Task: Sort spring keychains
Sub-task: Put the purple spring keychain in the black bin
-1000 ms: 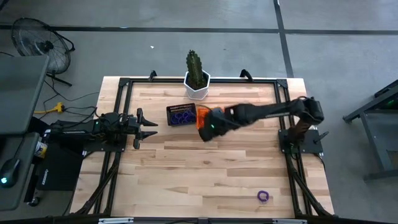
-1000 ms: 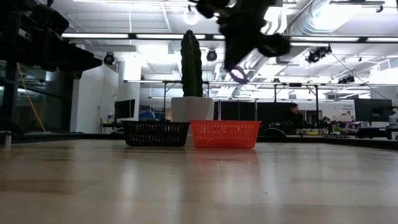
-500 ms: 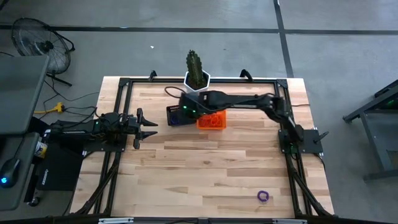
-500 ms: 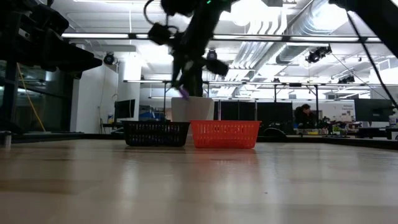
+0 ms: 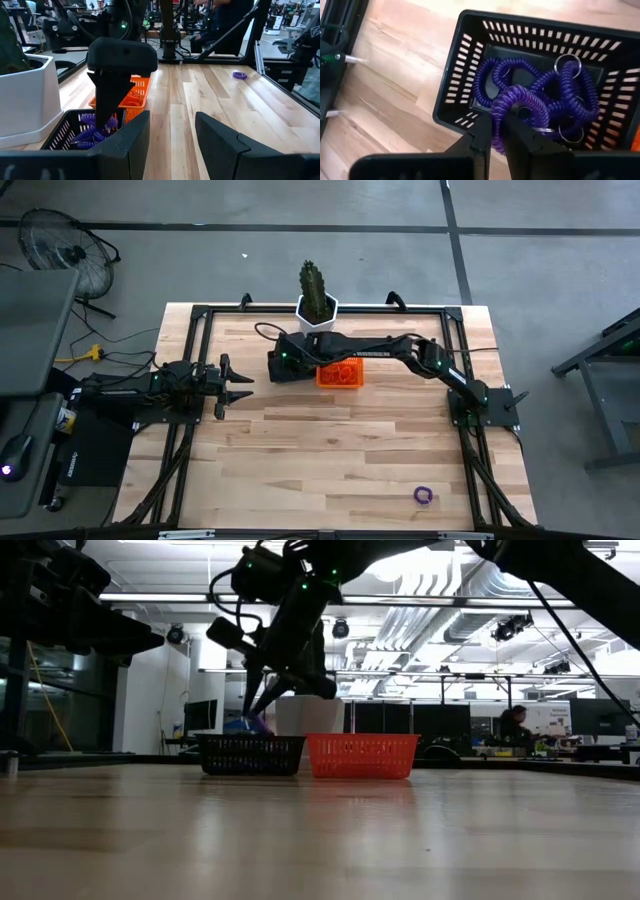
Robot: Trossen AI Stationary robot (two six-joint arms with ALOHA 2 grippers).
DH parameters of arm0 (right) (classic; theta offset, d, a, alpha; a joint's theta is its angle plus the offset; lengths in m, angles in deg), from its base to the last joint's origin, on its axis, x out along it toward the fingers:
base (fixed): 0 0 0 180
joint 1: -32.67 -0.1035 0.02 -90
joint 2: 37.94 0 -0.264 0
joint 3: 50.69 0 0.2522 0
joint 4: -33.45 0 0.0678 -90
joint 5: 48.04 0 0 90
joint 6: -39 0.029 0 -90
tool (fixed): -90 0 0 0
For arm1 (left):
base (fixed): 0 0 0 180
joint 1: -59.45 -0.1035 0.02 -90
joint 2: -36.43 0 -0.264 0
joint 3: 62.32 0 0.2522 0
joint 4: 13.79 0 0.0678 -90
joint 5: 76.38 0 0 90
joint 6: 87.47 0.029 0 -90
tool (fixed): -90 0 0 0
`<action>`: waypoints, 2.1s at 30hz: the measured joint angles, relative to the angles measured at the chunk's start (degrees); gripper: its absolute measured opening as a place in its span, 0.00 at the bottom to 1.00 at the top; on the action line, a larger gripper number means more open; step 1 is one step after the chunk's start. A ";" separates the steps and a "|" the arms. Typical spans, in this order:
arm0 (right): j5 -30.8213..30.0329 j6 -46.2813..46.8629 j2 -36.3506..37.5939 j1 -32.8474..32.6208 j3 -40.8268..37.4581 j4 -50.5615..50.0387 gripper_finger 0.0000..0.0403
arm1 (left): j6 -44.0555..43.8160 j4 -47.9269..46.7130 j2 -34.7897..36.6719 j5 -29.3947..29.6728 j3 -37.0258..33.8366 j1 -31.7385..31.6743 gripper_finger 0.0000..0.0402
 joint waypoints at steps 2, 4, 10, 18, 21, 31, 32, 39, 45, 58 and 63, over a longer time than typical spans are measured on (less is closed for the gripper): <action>-0.83 0.07 0.00 0.00 0.00 -0.01 0.10 | 0.00 0.00 0.00 0.00 0.00 0.01 0.39; -1.51 0.07 0.00 0.00 0.00 -0.03 0.14 | 0.00 0.00 0.00 0.00 0.01 -0.01 0.39; -3.14 0.08 0.00 -0.03 0.00 0.37 0.30 | 0.00 0.00 0.00 0.00 0.00 -0.01 0.39; -3.81 -0.28 0.07 -0.20 0.00 0.81 0.51 | 0.00 0.00 0.00 0.00 -0.01 -0.01 0.39; -4.34 -1.31 0.61 -0.75 0.00 0.52 0.55 | 0.00 0.00 0.00 0.00 -0.01 0.01 0.39; -7.96 -7.47 5.87 -3.25 0.00 -8.86 0.55 | 0.00 0.00 0.00 0.00 0.01 0.01 0.39; -8.02 -8.42 6.50 -3.68 0.00 -10.07 0.55 | 0.00 0.00 0.00 0.00 0.01 0.01 0.39; -10.53 -12.30 10.55 -6.88 0.00 -19.46 0.55 | 0.00 0.00 0.00 0.00 0.00 0.01 0.39; -15.52 -7.50 14.49 -10.51 -0.01 -37.15 0.53 | 0.00 0.00 0.00 0.00 0.00 0.00 0.39; -10.15 15.49 30.72 -23.42 -21.09 -44.17 0.53 | 0.00 0.02 0.00 -0.02 -0.01 0.00 0.39; -1.82 26.72 38.15 -30.86 -36.42 -36.05 0.52 | 0.00 0.00 0.00 -0.04 -0.01 0.01 0.39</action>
